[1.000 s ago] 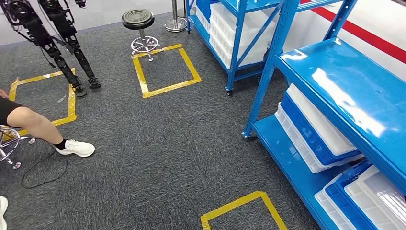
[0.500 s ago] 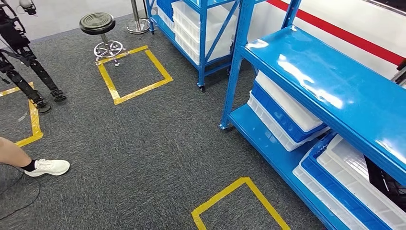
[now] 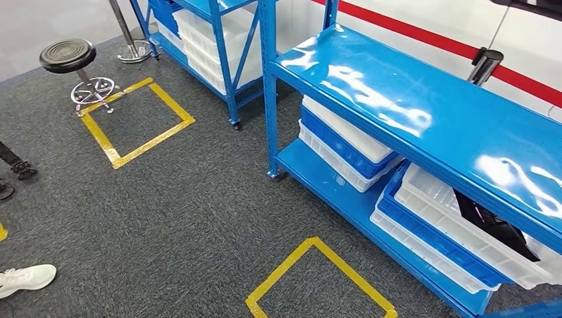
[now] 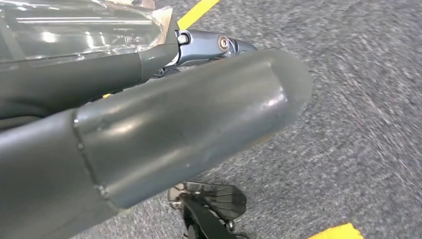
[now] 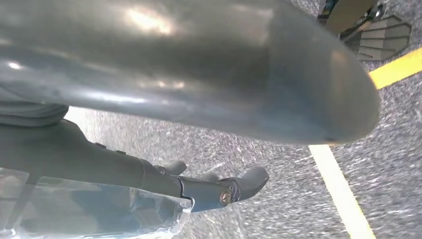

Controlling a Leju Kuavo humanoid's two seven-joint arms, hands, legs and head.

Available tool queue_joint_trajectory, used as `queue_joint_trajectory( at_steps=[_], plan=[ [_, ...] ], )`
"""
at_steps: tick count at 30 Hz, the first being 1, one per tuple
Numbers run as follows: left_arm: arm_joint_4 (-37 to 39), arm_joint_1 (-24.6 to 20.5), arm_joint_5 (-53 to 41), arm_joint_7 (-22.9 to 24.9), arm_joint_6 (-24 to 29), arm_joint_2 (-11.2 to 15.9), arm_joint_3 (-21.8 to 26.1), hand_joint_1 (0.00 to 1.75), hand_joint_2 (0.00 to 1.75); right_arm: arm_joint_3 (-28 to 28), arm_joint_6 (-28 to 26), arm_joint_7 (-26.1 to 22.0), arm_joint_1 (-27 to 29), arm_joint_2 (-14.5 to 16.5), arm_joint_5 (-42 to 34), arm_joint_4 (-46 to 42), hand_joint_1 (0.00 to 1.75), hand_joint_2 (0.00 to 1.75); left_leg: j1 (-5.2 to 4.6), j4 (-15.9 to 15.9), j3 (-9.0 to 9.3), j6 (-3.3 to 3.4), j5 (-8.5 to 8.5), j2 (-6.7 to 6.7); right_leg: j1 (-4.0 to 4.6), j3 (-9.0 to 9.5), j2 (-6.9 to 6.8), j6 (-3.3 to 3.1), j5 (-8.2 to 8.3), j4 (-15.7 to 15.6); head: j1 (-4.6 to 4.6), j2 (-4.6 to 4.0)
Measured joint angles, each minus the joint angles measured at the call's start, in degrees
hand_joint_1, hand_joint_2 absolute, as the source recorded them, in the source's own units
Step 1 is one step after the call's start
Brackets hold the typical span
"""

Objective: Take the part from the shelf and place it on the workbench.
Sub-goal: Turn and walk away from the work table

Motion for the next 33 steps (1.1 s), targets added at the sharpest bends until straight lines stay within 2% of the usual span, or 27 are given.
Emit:
queue_joint_trajectory(
  at_steps=[2,4,6,7,8,10,12,13,14,16,18,21,22,23,24,25,26,27,28,29,30,31,33],
  plan=[
    [0.00,-0.04,-0.01,0.02,0.00,0.06,-0.01,0.00,0.00,-0.05,0.01,0.04,-0.09,0.04,0.08,-0.01,0.00,0.00,0.09,-7.31,3.01,0.31,3.52,-2.14,0.14,0.00,1.48,0.13,-0.02,0.14,0.02,0.00],
    [0.00,-0.11,-0.02,0.05,-0.01,0.11,-0.02,0.00,0.00,-0.08,0.00,0.07,-0.14,0.10,0.23,-0.01,0.00,0.00,-0.09,-10.29,4.18,0.59,4.29,-3.44,0.21,-0.46,2.59,0.64,0.08,0.21,0.04,0.00],
    [0.00,-0.22,-0.02,0.05,-0.02,0.08,-0.02,0.00,0.00,-0.13,-0.02,0.14,0.04,0.13,0.46,-0.01,0.00,0.00,-0.37,-10.78,4.27,1.24,4.58,-2.44,0.10,-1.07,3.31,1.43,0.30,0.15,0.04,0.00],
    [-0.01,-0.30,-0.03,0.04,-0.02,0.05,-0.02,0.00,0.00,-0.15,-0.04,0.20,0.16,0.13,0.57,0.00,0.00,0.00,-0.39,-11.20,4.39,1.68,4.88,-1.86,0.10,-1.46,2.64,1.71,0.16,0.53,0.05,0.00],
    [-0.01,-0.33,-0.04,0.03,-0.01,0.02,-0.02,0.00,0.00,-0.18,-0.07,0.26,0.21,0.13,0.68,0.00,0.00,0.00,-0.35,-11.66,4.52,2.16,5.19,-1.18,0.14,-2.18,1.24,1.81,-0.47,1.62,0.14,0.00],
    [-0.02,-0.21,-0.07,0.02,0.00,0.03,-0.01,0.00,0.00,-0.20,-0.09,0.32,0.06,0.14,0.83,0.00,0.00,0.00,-0.35,-12.22,4.62,2.68,5.51,0.42,0.10,-5.22,-2.20,1.56,-3.51,7.31,0.32,0.00],
    [-0.02,-0.02,-0.07,0.03,-0.01,0.08,0.00,0.00,0.00,-0.23,-0.09,0.33,-0.11,0.16,0.90,0.00,0.00,0.00,-0.40,-12.23,4.45,2.81,5.48,2.17,-0.19,-8.84,-3.45,1.63,-6.66,14.54,0.40,0.00],
    [-0.02,0.02,-0.07,0.03,-0.01,0.07,0.00,0.00,0.00,-0.26,-0.10,0.33,-0.07,0.15,0.90,0.00,0.00,0.00,-0.38,-12.21,4.38,2.79,5.46,2.97,-0.42,-9.68,-3.62,2.01,-7.19,16.42,0.40,0.00],
    [-0.02,0.02,-0.07,0.04,-0.03,0.05,0.00,0.00,0.00,-0.31,-0.11,0.33,0.01,0.12,0.90,0.00,0.00,0.00,-0.31,-12.17,4.35,2.70,5.41,3.72,-0.67,-9.22,-3.85,2.65,-6.76,15.94,0.41,0.00],
    [-0.01,0.02,-0.07,0.09,-0.07,0.00,0.00,0.00,0.00,-0.40,-0.14,0.33,0.12,0.02,0.92,0.00,0.00,0.00,-0.13,-12.08,4.44,2.39,5.25,4.98,-1.13,-5.93,-4.86,4.00,-4.52,10.46,0.42,0.00],
    [0.00,0.01,-0.07,0.13,-0.09,-0.03,0.00,0.00,0.00,-0.43,-0.16,0.33,0.12,-0.05,0.94,0.00,0.00,0.00,-0.04,-12.02,4.55,2.19,5.14,5.52,-1.31,-3.69,-5.60,4.60,-3.17,6.59,0.42,0.00],
    [0.00,0.01,-0.07,0.14,-0.09,-0.03,0.00,0.00,0.00,-0.43,-0.16,0.33,0.11,-0.05,0.94,0.00,0.00,0.00,-0.04,-12.00,4.56,2.15,5.13,5.57,-1.33,-3.40,-5.80,4.66,-3.02,6.09,0.42,0.00],
    [-0.01,0.01,-0.07,0.17,-0.10,0.06,0.00,0.00,0.00,-0.43,-0.16,0.33,-0.02,0.01,0.97,-0.01,0.00,0.00,-0.25,-11.81,4.79,1.74,4.88,6.17,-1.23,-2.49,-6.75,4.36,-2.53,4.58,0.33,0.00],
    [-0.01,-0.12,-0.07,0.22,-0.11,0.15,0.00,0.00,0.00,-0.44,-0.17,0.34,-0.13,0.02,1.00,-0.01,0.00,0.00,-0.16,-10.76,4.76,1.00,4.00,5.74,-1.31,-1.58,-7.00,3.67,-1.99,3.05,0.22,0.00],
    [-0.01,-0.21,-0.08,0.26,-0.13,0.23,-0.01,0.00,0.00,-0.45,-0.17,0.36,-0.27,0.03,1.04,-0.01,0.00,0.00,-0.06,-8.65,4.24,0.31,2.41,4.75,-1.35,-0.79,-6.97,2.76,-1.46,1.68,0.08,0.00],
    [-0.01,-0.23,-0.08,0.30,-0.14,0.31,-0.01,0.00,0.00,-0.46,-0.17,0.37,-0.45,0.06,1.08,-0.01,0.00,0.00,0.02,-5.17,3.05,-0.37,0.12,3.50,-1.31,-0.13,-6.60,1.78,-0.96,0.49,-0.06,0.00],
    [-0.01,-0.22,-0.07,0.31,-0.15,0.32,0.00,0.00,0.00,-0.47,-0.17,0.39,-0.50,0.04,1.08,0.00,0.00,0.00,0.31,-1.03,1.20,-0.64,-2.25,1.65,-1.33,-0.19,-5.20,1.13,-0.85,0.49,-0.12,0.00],
    [0.00,-0.06,-0.07,0.32,-0.15,0.33,0.01,0.00,0.00,-0.47,-0.16,0.39,-0.52,0.08,1.08,0.00,0.00,0.00,0.31,2.83,-0.77,-0.56,-4.01,0.81,-1.12,-0.24,-4.25,0.88,-0.78,0.51,-0.14,0.00],
    [0.00,0.05,-0.07,0.32,-0.15,0.36,0.02,0.00,0.00,-0.48,-0.16,0.40,-0.48,0.11,1.09,0.00,0.00,0.00,0.31,5.39,-2.20,-0.46,-4.68,0.52,-0.94,-0.26,-3.30,0.82,-0.76,0.54,-0.14,0.00],
    [0.00,0.10,-0.07,0.32,-0.15,0.38,0.02,0.00,0.00,-0.49,-0.16,0.40,-0.38,0.13,1.09,0.00,0.00,0.00,0.31,5.78,-2.65,-0.33,-4.01,0.46,-0.84,-0.21,-2.43,0.82,-0.76,0.58,-0.14,0.00],
    [0.00,0.11,-0.08,0.32,-0.15,0.39,0.02,0.00,0.00,-0.50,-0.16,0.41,-0.29,0.12,1.14,0.00,0.00,0.00,0.33,3.99,-2.05,-0.17,-2.22,0.32,-0.79,-0.12,-1.51,0.83,-0.76,0.63,-0.14,0.00],
    [0.00,0.10,-0.11,0.32,-0.15,0.39,0.02,0.00,0.00,-0.52,-0.17,0.42,-0.25,0.11,1.19,0.00,0.00,0.00,0.39,0.45,-0.54,-0.03,0.18,-0.17,-0.80,-0.01,-0.68,0.85,-0.77,0.67,-0.14,0.00],
    [0.00,0.09,-0.25,0.38,-0.17,0.41,0.02,0.00,0.00,-0.56,-0.20,0.41,-0.36,0.12,1.33,-0.01,0.00,0.00,0.54,-6.74,2.59,0.10,3.45,-2.57,-0.59,-0.06,0.79,1.02,-0.77,0.87,-0.11,0.00]
  ],
)
